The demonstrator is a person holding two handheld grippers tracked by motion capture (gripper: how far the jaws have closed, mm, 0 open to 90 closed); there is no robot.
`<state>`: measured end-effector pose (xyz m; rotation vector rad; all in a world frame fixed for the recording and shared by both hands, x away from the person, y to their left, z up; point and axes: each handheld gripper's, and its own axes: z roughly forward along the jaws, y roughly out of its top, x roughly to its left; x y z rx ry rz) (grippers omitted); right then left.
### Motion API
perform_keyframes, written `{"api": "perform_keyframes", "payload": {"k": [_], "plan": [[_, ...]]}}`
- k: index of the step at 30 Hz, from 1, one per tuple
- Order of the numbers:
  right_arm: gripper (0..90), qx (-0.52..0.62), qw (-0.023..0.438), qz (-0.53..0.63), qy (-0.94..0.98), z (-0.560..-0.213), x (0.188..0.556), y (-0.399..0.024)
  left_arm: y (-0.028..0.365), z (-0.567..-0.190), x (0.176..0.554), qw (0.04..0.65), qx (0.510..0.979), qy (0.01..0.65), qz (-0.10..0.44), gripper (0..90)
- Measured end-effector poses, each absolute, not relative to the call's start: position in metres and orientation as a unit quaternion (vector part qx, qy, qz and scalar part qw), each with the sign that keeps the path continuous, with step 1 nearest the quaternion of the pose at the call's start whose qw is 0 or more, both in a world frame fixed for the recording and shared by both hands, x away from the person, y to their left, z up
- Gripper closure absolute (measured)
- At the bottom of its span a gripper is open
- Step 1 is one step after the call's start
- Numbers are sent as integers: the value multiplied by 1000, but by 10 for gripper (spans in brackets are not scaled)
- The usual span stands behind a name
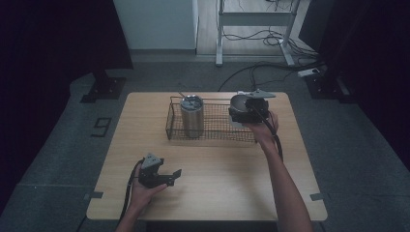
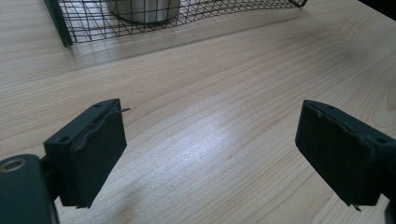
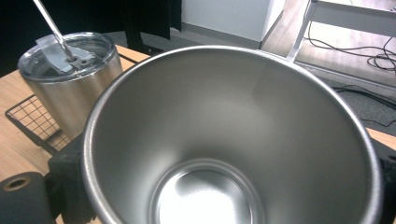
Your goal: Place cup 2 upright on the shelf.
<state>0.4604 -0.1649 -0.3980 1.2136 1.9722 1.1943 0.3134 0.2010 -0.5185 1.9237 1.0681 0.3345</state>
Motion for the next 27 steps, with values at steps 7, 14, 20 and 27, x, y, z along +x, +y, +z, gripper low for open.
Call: {"api": "perform_keyframes", "payload": {"k": [7,14,20,27], "plan": [[66,457,263,440,727,-403,470,-164,200,-519,313,442,776,428,136,87],[66,464,261,434,727,-410,478,-164,201,-519,313,441,777,428,137,88],[66,470,260,433,725,-416,485,-162,200,-520,313,440,778,427,135,88],[66,474,259,425,726,-424,491,-160,201,-521,313,437,779,427,139,88]]}}
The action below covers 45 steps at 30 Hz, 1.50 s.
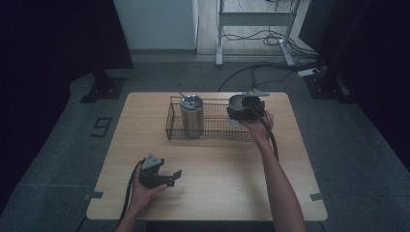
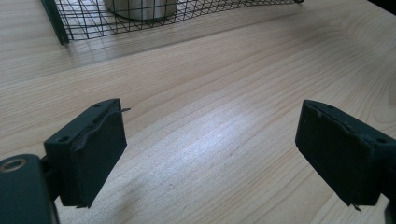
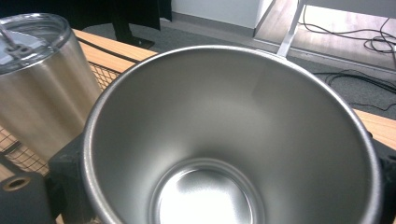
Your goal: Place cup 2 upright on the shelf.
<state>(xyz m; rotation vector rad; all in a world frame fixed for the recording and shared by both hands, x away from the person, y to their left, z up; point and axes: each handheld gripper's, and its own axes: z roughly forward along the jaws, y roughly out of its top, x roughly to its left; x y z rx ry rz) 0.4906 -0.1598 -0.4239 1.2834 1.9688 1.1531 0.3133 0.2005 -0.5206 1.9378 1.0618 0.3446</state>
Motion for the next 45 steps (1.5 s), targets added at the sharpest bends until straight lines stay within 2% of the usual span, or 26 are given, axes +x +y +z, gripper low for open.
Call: {"api": "perform_keyframes", "payload": {"k": [45], "plan": [[65,492,244,391,738,-468,499,-152,199,-521,312,429,785,422,146,88]]}}
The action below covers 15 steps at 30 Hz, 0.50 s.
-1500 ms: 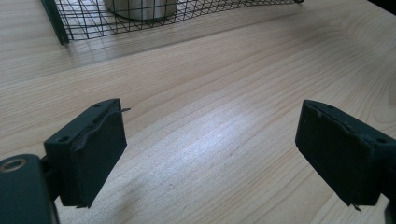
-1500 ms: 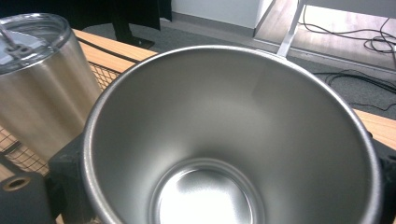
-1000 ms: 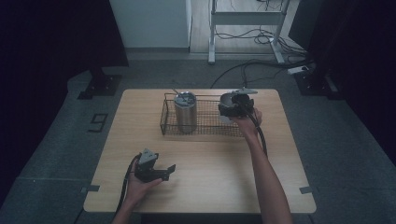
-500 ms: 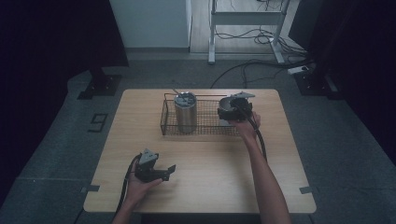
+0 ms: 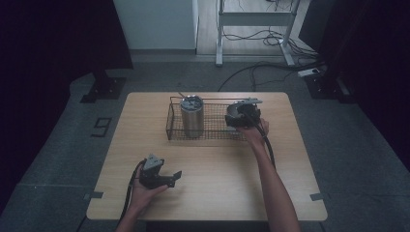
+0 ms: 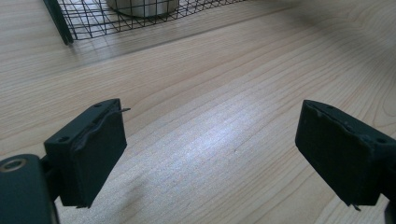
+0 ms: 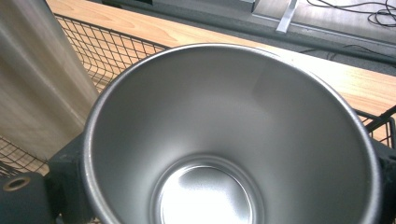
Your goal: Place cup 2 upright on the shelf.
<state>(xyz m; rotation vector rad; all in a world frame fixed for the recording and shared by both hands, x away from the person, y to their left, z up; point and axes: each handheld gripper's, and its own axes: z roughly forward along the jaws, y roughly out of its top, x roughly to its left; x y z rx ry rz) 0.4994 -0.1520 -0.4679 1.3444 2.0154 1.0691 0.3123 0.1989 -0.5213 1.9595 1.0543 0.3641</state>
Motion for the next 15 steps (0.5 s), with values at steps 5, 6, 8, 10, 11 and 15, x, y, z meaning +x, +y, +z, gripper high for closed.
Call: {"api": "perform_keyframes", "payload": {"k": [5,6,8,10,11,15], "plan": [[66,491,243,384,743,-471,499,-150,199,-521,312,429,785,422,144,88],[65,492,243,382,744,-473,499,-149,199,-521,312,429,785,422,144,88],[65,491,243,382,745,-475,499,-149,199,-521,312,429,785,422,144,88],[65,492,242,378,746,-477,499,-148,199,-521,312,429,785,422,144,88],[65,492,242,378,746,-477,499,-148,199,-521,312,430,785,422,144,88],[65,493,242,370,749,-479,500,-147,199,-521,312,429,786,422,144,88]]}}
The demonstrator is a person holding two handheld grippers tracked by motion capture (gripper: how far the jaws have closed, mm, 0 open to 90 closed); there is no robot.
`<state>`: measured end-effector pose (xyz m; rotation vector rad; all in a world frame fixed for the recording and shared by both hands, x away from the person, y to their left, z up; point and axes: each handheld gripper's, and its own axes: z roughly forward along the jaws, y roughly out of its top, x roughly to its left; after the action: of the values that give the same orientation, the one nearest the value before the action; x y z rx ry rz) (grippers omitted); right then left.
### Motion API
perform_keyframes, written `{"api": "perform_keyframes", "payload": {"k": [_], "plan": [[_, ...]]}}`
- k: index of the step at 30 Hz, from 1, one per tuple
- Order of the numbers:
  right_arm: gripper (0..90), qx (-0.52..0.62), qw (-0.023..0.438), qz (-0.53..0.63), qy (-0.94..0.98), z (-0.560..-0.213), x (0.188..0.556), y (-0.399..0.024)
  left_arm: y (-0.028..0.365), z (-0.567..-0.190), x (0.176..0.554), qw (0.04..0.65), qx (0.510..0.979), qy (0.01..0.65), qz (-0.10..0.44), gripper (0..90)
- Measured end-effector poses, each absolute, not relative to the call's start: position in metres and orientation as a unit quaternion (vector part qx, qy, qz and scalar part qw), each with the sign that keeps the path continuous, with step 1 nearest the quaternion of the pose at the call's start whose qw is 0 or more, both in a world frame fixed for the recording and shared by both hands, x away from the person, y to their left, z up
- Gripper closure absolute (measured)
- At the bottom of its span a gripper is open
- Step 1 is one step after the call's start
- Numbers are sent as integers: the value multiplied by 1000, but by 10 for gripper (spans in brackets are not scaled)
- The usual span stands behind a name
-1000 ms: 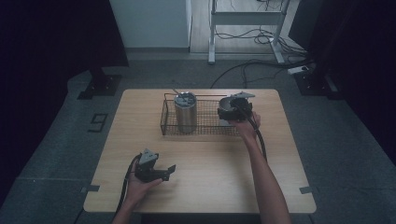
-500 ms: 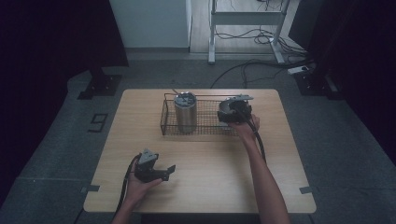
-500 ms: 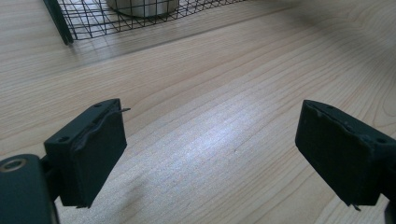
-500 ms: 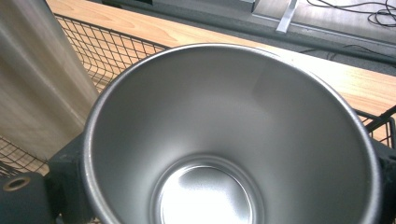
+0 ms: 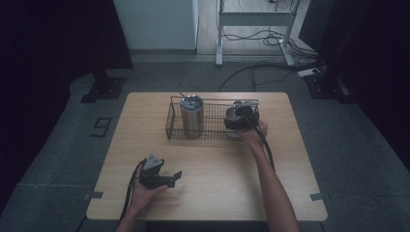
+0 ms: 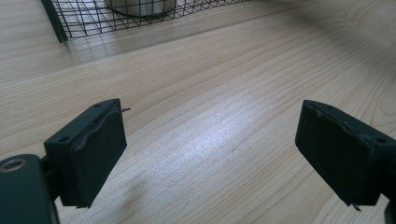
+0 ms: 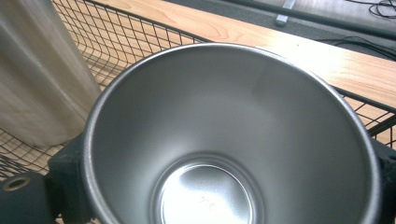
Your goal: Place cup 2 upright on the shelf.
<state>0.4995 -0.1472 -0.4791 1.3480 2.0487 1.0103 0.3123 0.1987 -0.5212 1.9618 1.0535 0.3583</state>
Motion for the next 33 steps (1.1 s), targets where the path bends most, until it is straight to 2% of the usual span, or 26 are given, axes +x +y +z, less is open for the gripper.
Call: {"api": "perform_keyframes", "payload": {"k": [21,33], "plan": [[65,501,243,328,763,-487,499,-142,198,-521,312,429,787,421,141,88],[46,514,221,320,765,-490,500,-148,197,-522,312,429,788,420,140,88]]}}
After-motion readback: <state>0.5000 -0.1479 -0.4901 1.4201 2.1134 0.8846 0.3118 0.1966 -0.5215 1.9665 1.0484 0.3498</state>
